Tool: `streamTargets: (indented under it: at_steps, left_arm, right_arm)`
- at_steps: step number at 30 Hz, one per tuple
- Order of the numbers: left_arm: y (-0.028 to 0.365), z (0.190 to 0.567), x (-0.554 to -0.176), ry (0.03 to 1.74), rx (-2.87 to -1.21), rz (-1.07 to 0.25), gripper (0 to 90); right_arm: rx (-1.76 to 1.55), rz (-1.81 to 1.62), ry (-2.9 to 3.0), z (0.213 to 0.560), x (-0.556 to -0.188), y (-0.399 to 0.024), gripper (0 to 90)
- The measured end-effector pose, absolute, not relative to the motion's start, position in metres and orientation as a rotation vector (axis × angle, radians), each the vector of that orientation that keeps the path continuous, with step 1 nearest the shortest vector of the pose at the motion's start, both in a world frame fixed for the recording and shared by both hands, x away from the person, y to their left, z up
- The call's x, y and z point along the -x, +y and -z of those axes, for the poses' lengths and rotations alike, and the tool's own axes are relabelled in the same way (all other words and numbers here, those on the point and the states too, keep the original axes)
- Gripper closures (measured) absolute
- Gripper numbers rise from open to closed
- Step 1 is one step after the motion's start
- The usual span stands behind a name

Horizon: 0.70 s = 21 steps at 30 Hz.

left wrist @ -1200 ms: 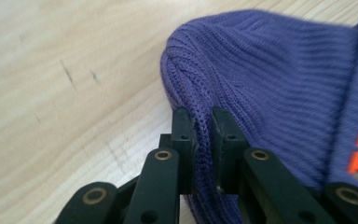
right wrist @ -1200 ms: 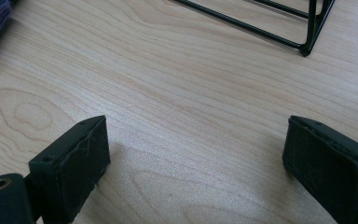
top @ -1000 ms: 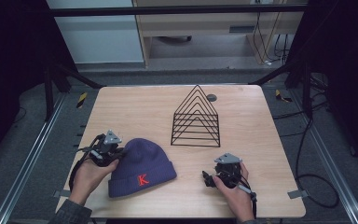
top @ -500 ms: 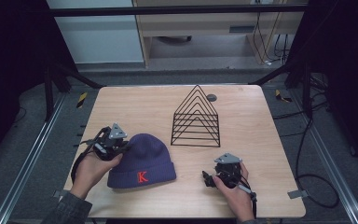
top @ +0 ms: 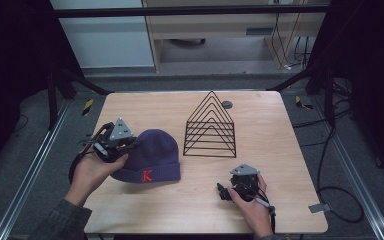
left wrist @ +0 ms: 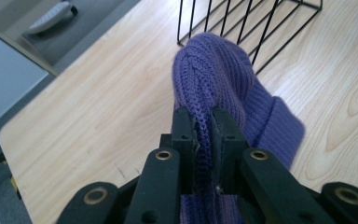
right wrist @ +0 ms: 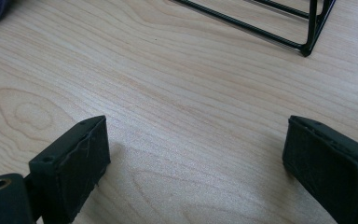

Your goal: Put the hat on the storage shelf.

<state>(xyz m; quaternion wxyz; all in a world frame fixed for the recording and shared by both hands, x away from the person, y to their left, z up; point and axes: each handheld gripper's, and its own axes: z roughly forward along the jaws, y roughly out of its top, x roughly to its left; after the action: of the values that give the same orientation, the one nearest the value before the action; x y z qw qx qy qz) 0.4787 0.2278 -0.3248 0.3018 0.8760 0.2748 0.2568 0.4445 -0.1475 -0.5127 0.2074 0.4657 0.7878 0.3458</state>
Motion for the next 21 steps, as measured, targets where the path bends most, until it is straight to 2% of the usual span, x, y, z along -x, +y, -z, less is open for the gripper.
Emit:
streamTargets:
  at_steps: [9,12,17,21]
  left_arm:
    - [0.231,0.284,-0.478,0.663,-2.279,-0.761,81.3]
    - [0.231,0.268,-0.479,0.646,-2.263,-0.787,81.3]
    - [0.233,0.252,-0.483,0.626,-2.239,-0.789,81.2]
    - [0.234,0.237,-0.487,0.617,-2.211,-0.784,81.2]
  right_arm:
    - [-1.292,-0.965,2.199,0.513,-0.444,-0.147,7.4]
    - [-1.268,-0.988,2.207,0.512,-0.443,-0.148,13.6]
    - [-1.265,-1.060,2.202,0.506,-0.440,-0.148,15.1]
    - [-1.204,-1.106,2.189,0.487,-0.437,-0.141,17.4]
